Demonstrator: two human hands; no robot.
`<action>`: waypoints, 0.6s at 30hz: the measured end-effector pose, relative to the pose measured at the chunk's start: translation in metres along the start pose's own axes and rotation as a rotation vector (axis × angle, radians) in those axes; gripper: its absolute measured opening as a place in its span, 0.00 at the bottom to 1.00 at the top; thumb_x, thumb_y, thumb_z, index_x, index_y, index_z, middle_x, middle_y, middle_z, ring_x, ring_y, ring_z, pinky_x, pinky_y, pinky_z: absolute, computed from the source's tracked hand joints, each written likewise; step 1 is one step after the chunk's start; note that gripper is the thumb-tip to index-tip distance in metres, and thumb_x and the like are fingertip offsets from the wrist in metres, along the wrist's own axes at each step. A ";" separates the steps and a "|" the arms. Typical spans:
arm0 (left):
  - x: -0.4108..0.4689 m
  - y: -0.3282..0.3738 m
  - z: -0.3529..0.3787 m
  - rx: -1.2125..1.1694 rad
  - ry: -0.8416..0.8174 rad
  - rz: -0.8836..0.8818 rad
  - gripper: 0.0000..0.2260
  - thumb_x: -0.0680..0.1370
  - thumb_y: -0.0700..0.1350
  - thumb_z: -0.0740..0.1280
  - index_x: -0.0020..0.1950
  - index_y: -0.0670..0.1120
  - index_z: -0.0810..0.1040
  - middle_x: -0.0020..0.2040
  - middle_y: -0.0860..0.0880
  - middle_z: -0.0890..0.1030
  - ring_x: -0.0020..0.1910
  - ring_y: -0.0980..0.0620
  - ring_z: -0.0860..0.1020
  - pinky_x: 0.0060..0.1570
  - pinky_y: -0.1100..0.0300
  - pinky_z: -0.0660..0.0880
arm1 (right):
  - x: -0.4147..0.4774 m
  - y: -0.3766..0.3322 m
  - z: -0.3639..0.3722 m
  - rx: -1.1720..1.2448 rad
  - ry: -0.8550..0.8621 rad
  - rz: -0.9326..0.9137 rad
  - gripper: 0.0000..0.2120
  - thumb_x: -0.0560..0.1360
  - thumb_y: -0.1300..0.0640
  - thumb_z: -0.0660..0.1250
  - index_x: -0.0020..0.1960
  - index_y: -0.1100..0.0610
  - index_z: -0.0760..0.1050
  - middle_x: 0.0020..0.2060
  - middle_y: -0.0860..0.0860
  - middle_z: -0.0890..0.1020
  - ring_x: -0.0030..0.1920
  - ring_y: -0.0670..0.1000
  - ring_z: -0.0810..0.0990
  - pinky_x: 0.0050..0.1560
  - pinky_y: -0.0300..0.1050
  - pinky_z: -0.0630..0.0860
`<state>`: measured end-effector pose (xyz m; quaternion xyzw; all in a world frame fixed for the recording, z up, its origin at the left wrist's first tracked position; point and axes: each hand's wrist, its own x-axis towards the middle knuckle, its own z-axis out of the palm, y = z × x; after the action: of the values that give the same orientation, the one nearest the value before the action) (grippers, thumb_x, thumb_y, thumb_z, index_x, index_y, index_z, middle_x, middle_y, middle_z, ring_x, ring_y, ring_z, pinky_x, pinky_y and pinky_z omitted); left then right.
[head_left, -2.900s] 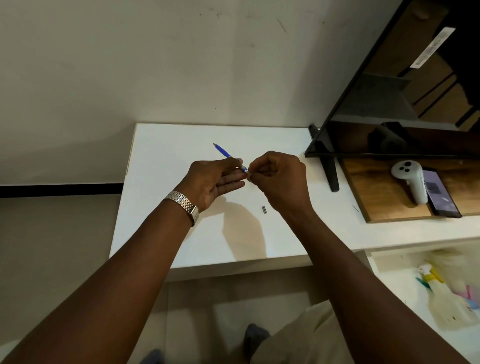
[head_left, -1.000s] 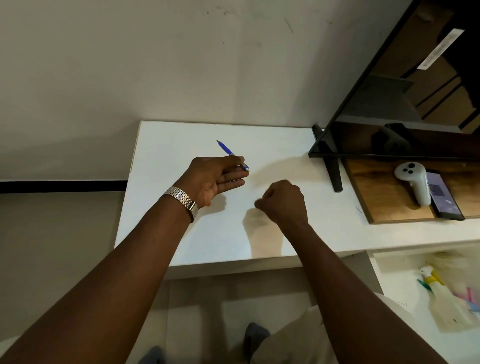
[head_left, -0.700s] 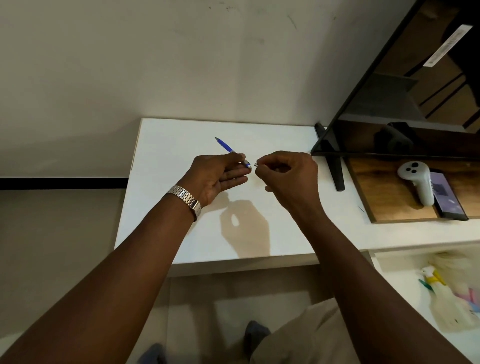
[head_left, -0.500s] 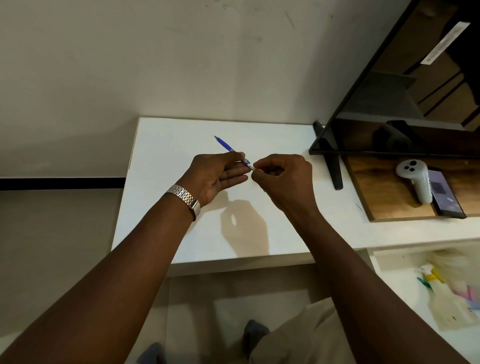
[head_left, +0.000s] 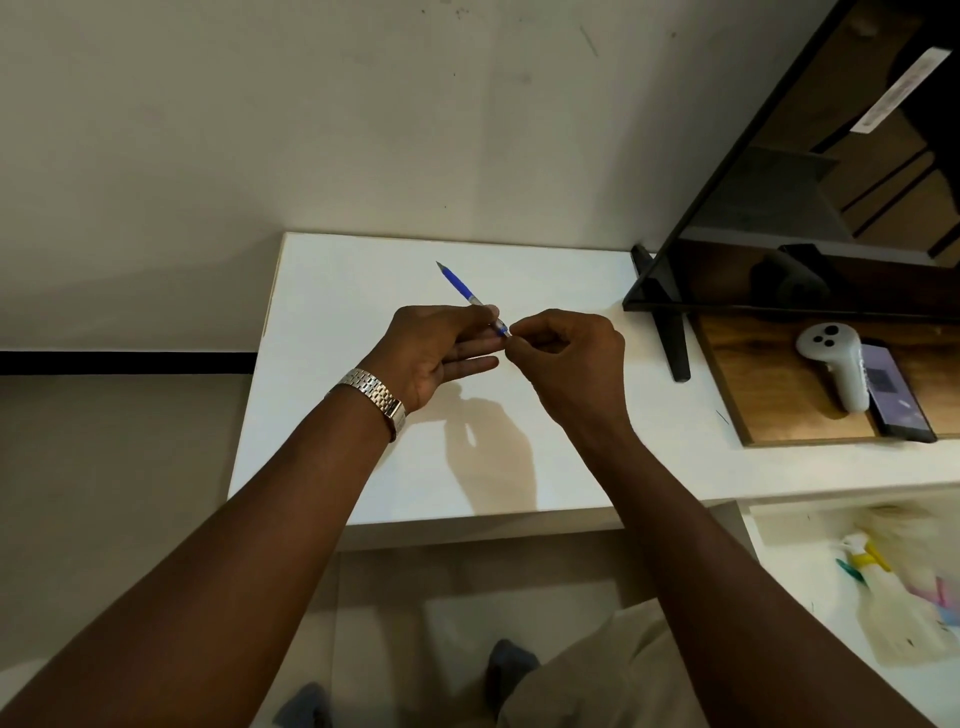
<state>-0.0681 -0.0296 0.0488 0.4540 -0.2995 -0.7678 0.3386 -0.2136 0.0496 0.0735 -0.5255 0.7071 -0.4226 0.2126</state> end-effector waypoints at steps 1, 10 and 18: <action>0.000 0.000 -0.001 0.017 -0.004 0.001 0.09 0.75 0.39 0.76 0.53 0.37 0.85 0.47 0.39 0.89 0.47 0.44 0.89 0.39 0.55 0.85 | 0.000 0.001 0.000 0.016 0.005 0.005 0.03 0.74 0.62 0.75 0.44 0.57 0.88 0.32 0.45 0.85 0.35 0.44 0.84 0.35 0.29 0.76; -0.001 -0.001 -0.002 0.081 -0.024 0.000 0.09 0.76 0.38 0.75 0.54 0.36 0.85 0.45 0.40 0.89 0.46 0.46 0.89 0.42 0.54 0.86 | 0.003 0.012 -0.001 0.187 -0.089 0.144 0.04 0.72 0.63 0.76 0.43 0.57 0.88 0.36 0.54 0.89 0.40 0.54 0.89 0.46 0.49 0.86; 0.000 -0.009 0.002 0.149 -0.048 -0.016 0.06 0.77 0.39 0.75 0.51 0.37 0.86 0.42 0.42 0.88 0.41 0.47 0.88 0.43 0.53 0.86 | 0.015 0.030 -0.016 0.439 -0.139 0.431 0.08 0.77 0.61 0.69 0.47 0.58 0.87 0.47 0.61 0.89 0.45 0.59 0.91 0.48 0.59 0.86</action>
<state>-0.0724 -0.0241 0.0426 0.4616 -0.3601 -0.7568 0.2906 -0.2478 0.0445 0.0600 -0.3327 0.6779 -0.4735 0.4533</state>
